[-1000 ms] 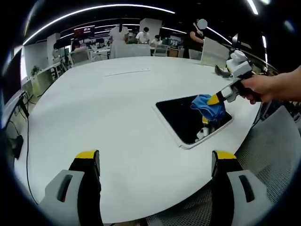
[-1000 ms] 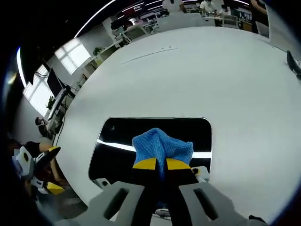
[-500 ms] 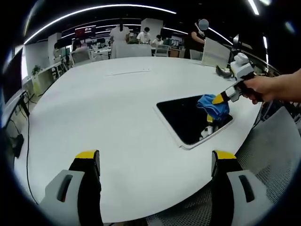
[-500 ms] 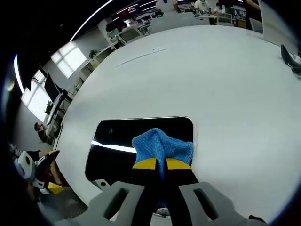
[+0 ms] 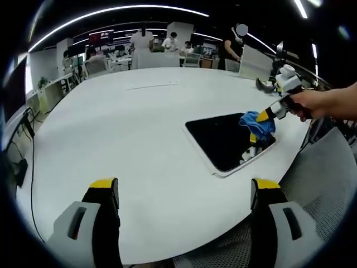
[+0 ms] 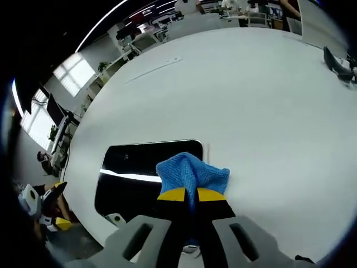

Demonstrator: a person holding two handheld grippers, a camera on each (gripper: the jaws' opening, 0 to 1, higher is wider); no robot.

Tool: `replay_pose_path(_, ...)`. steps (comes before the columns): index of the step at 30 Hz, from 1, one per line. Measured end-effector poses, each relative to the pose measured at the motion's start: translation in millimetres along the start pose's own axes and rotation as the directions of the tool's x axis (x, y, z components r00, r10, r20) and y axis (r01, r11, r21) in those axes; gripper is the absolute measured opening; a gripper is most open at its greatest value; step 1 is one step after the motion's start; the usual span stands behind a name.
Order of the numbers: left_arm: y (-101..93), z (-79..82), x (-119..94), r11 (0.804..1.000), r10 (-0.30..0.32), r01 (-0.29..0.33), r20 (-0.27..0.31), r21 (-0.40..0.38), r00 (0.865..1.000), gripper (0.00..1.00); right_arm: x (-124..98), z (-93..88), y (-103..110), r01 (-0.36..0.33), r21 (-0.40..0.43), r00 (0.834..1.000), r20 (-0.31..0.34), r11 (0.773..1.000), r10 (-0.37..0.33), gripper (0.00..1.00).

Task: Wipe the mirror surface with the cleaning cloth until all visible marks leave the cleaned area.

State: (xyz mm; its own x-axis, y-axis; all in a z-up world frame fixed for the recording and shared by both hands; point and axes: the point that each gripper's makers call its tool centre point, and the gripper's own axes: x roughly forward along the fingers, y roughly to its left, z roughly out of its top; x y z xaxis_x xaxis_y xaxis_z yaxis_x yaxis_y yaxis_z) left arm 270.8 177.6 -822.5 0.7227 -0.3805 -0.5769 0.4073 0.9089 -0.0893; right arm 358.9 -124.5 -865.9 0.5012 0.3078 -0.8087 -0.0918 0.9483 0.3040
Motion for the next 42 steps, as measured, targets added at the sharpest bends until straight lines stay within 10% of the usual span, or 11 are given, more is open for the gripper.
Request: replay_pose_path(42, -2.2, 3.5, -1, 1.000, -0.009, 0.009, 0.018, 0.004, 1.000, 0.99, -15, -25.7, 4, 0.102, 0.059, 0.992, 0.063, 0.993, -0.105, 0.00)
